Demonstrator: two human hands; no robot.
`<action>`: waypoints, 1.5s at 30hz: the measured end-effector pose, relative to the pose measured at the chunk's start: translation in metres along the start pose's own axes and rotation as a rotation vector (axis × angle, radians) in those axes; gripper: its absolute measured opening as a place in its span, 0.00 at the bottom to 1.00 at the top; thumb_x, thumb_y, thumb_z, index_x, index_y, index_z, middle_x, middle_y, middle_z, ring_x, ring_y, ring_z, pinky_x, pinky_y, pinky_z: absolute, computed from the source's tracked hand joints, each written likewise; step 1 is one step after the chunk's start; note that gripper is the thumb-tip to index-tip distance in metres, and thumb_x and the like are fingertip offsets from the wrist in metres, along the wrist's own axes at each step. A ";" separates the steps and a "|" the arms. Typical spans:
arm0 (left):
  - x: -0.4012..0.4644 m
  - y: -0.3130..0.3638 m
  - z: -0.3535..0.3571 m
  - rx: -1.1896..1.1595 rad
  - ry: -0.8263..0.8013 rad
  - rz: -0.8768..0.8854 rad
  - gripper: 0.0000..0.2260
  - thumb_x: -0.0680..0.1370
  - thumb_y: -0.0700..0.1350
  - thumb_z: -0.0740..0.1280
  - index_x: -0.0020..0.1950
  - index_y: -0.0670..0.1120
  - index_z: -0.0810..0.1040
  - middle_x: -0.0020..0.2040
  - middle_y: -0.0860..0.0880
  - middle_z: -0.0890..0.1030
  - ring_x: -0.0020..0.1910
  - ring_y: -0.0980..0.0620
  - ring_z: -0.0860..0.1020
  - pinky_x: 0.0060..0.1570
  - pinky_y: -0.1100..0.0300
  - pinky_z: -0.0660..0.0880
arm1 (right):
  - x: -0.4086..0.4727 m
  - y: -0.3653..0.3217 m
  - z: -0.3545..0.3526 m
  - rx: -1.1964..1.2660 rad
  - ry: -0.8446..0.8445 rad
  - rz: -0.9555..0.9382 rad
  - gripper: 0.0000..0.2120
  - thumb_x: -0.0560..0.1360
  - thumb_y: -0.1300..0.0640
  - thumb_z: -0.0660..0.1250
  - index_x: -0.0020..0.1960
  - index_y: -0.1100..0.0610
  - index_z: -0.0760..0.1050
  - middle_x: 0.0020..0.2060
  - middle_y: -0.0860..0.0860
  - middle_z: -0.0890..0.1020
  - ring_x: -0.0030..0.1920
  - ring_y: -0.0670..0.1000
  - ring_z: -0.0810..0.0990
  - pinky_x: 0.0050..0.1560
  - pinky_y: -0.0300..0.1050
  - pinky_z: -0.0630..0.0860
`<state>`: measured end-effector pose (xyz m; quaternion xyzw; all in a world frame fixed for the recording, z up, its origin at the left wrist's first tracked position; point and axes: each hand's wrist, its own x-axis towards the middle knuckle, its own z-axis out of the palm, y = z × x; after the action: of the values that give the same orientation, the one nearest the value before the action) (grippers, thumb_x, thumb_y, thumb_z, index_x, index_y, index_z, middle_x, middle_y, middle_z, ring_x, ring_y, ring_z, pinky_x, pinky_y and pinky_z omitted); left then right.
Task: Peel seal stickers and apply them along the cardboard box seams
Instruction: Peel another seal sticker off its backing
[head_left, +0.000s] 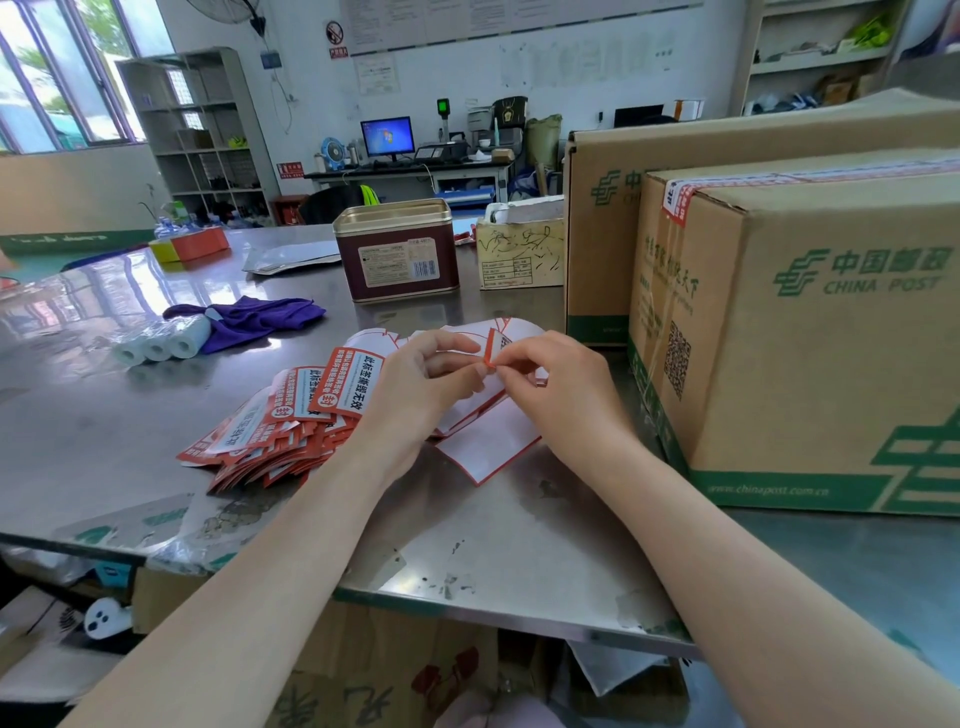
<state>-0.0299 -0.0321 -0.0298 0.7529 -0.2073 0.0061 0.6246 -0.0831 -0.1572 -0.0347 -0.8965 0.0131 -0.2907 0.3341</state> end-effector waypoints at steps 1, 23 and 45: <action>0.000 0.000 0.000 0.005 -0.003 0.003 0.10 0.74 0.38 0.70 0.47 0.53 0.76 0.41 0.54 0.83 0.41 0.58 0.81 0.39 0.71 0.75 | 0.000 0.000 0.000 0.013 -0.007 0.009 0.08 0.76 0.57 0.66 0.53 0.56 0.80 0.50 0.52 0.81 0.49 0.47 0.76 0.49 0.39 0.75; 0.000 -0.001 0.000 0.045 -0.034 0.065 0.09 0.73 0.37 0.70 0.45 0.51 0.78 0.40 0.54 0.83 0.39 0.63 0.81 0.37 0.74 0.74 | 0.002 0.003 0.004 0.082 -0.039 0.044 0.04 0.74 0.55 0.68 0.46 0.54 0.74 0.44 0.46 0.76 0.47 0.46 0.75 0.47 0.37 0.75; -0.002 -0.001 0.001 0.094 -0.024 0.135 0.11 0.72 0.36 0.70 0.43 0.53 0.79 0.41 0.55 0.83 0.41 0.63 0.81 0.42 0.73 0.76 | 0.002 0.001 -0.002 0.144 -0.013 0.116 0.04 0.75 0.54 0.65 0.44 0.53 0.76 0.41 0.46 0.78 0.43 0.45 0.75 0.40 0.32 0.71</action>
<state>-0.0320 -0.0326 -0.0317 0.7657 -0.2646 0.0489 0.5842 -0.0824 -0.1595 -0.0338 -0.8699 0.0417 -0.2651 0.4139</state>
